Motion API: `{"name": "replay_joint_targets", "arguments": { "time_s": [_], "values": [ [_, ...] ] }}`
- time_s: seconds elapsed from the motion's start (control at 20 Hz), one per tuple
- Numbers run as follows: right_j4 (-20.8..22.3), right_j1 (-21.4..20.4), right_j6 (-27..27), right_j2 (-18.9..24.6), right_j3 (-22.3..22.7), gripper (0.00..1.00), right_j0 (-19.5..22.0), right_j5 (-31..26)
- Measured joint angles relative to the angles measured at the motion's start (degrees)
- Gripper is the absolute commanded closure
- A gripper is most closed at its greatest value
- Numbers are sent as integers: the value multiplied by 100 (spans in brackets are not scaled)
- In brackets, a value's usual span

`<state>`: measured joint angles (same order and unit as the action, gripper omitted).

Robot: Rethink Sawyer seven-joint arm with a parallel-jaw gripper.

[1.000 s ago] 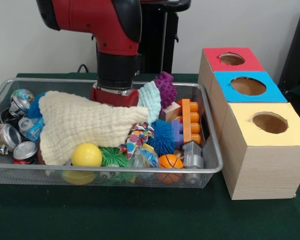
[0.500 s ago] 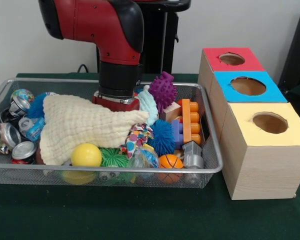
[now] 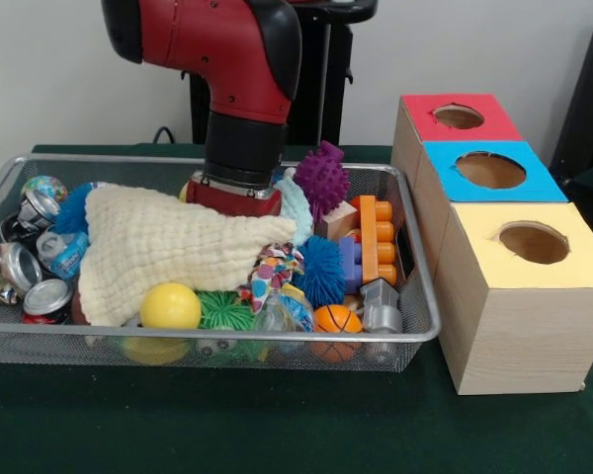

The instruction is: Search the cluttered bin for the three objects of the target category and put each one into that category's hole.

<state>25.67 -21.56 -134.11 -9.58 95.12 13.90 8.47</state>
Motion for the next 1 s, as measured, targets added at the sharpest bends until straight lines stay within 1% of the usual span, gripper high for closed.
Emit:
{"name": "replay_joint_targets", "arguments": {
  "time_s": [0.15,0.3,0.5,0.65,0.7,0.75,0.9,1.0],
  "values": [
    [1,-55,0,-218,-7,100,-194,-7],
    [46,-216,0,-409,-6,100,-312,-107],
    [122,-434,0,-472,-4,100,-299,-318],
    [228,-799,0,-511,1,100,-245,-715],
    [244,-863,0,-516,1,100,-235,-785],
    [307,-1065,0,-538,2,100,-209,-969],
    [376,-1233,0,-591,3,100,-201,-1045],
    [444,-1334,0,-703,1,100,-209,-1036]
  ]
}}
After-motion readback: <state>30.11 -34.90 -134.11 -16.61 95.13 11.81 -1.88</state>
